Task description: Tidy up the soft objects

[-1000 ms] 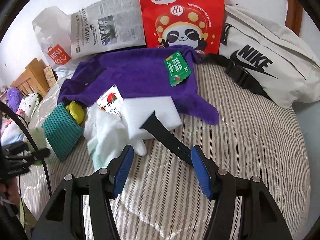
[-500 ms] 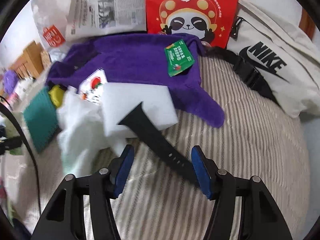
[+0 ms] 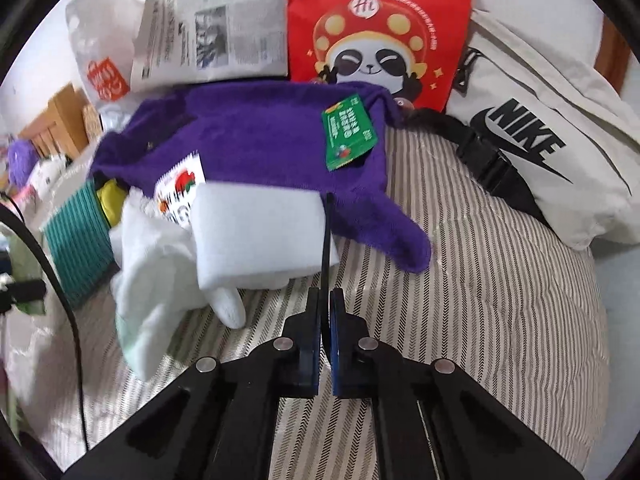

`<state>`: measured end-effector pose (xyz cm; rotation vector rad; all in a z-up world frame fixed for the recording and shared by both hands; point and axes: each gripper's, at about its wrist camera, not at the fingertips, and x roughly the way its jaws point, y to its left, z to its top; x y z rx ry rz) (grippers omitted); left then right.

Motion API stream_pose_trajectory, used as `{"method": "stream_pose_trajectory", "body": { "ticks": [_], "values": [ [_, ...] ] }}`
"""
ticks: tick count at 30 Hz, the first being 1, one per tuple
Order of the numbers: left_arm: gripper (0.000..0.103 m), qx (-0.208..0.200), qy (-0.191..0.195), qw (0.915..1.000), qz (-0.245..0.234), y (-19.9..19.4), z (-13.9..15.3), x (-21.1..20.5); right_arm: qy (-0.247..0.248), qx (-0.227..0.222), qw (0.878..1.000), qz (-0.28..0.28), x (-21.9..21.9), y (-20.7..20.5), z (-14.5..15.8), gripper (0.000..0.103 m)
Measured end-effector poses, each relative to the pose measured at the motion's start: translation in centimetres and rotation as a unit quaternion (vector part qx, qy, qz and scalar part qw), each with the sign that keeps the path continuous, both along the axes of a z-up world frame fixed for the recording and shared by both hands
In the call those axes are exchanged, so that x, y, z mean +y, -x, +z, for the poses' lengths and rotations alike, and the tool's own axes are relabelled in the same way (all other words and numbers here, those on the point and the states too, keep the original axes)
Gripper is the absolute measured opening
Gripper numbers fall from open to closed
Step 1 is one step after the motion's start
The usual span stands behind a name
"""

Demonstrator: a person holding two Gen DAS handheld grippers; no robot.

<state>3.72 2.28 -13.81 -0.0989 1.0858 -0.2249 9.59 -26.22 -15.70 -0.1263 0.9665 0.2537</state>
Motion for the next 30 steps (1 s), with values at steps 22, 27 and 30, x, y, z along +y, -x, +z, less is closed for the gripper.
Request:
{"method": "stream_pose_trajectory", "body": {
  "ticks": [22,27,30],
  "values": [
    [0.052,-0.041,0.017,0.9990,-0.003,-1.9,1.7,1.1,-0.050,-0.026,0.998,-0.002,1.0,-1.2,4.7,0.003],
    [0.052,-0.046,0.012,0.9989,0.000,-3.0,1.9,1.8,-0.048,-0.031,0.998,0.004,1.7,-2.7,5.3,0.003],
    [0.052,-0.045,0.011,0.9989,0.003,-3.7,1.8,2.2,-0.052,-0.029,0.998,0.006,1.9,-3.8,5.5,0.003]
  ]
}}
